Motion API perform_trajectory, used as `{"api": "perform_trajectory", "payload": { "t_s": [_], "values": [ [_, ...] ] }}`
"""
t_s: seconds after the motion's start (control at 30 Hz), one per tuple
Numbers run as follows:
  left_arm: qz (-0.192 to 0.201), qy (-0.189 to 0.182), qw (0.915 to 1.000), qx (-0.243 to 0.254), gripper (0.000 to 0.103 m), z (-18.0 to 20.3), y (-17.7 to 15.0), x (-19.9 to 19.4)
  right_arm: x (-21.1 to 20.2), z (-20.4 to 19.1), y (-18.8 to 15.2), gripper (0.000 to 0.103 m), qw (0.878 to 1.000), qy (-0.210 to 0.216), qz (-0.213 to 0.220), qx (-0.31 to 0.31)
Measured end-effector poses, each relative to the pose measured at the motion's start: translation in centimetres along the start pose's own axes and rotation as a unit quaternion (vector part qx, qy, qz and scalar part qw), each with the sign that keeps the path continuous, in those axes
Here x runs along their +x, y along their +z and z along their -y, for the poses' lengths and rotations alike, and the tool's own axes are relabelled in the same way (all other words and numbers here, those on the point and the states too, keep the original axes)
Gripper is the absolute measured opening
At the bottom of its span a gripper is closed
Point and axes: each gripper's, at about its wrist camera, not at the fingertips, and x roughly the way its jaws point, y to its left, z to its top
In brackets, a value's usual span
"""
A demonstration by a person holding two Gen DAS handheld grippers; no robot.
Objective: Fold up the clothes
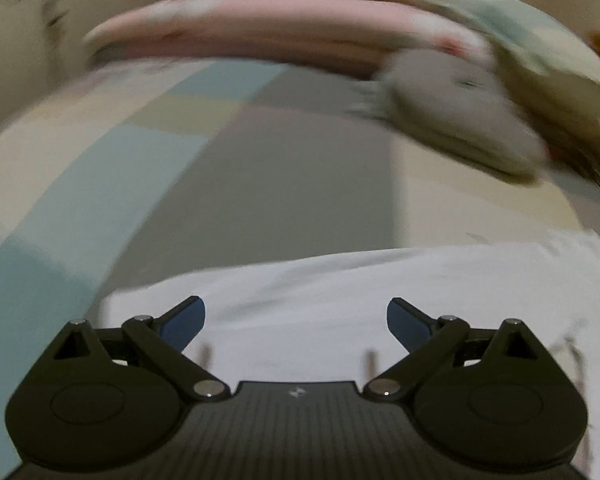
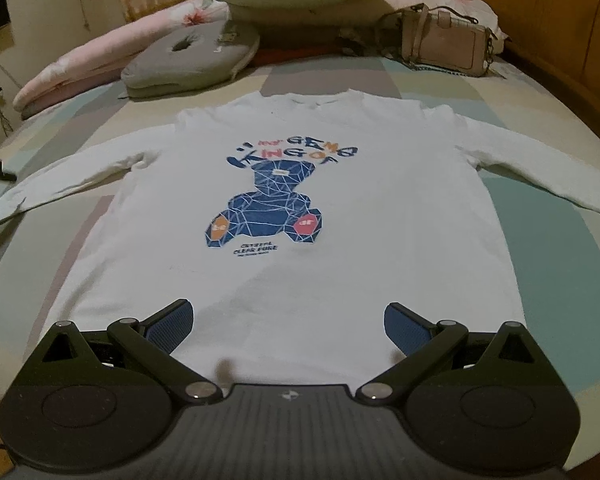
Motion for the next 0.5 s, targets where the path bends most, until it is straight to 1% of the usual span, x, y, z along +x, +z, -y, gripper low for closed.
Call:
{"api": "perform_trajectory", "payload": {
  "t_s": [0.07, 0.13, 0.23, 0.3, 0.37, 0.47, 0.5],
  "values": [
    [0.011, -0.014, 0.9990, 0.040, 0.098, 2.9, 0.8, -0.2, 0.7, -0.1, 0.1, 0.103, 1.000, -0.002, -0.010, -0.005],
    [0.022, -0.028, 0.9962, 0.080, 0.098, 5.9, 1.5, -0.3, 1.5, -0.3, 0.2, 0.103, 1.000, -0.005, -0.022, -0.011],
    [0.022, -0.067, 0.9896, 0.125, 0.098, 11.5, 1.7, 1.8, 2.7, -0.6, 0.3, 0.103, 0.999, -0.007, -0.036, -0.017],
    [0.022, -0.069, 0.9862, 0.149, 0.098, 14.8, 1.7, 3.3, 3.3, -0.7, 0.3, 0.103, 0.999, -0.009, -0.040, -0.016],
    [0.021, -0.060, 0.9820, 0.178, 0.098, 17.1, 1.0, 4.7, 3.7, -0.6, 0.3, 0.103, 0.999, -0.008, -0.043, -0.012],
    [-0.006, -0.037, 0.9798, 0.196, 0.098, 18.0, -0.5, 6.5, 4.0, -0.2, -0.1, 0.103, 0.999, -0.006, -0.047, -0.009],
    [-0.007, -0.044, 0.9819, 0.184, 0.098, 17.3, -0.9, 6.4, 4.1, -0.1, -0.3, 0.103, 0.999, -0.006, -0.049, -0.010]
  ]
}}
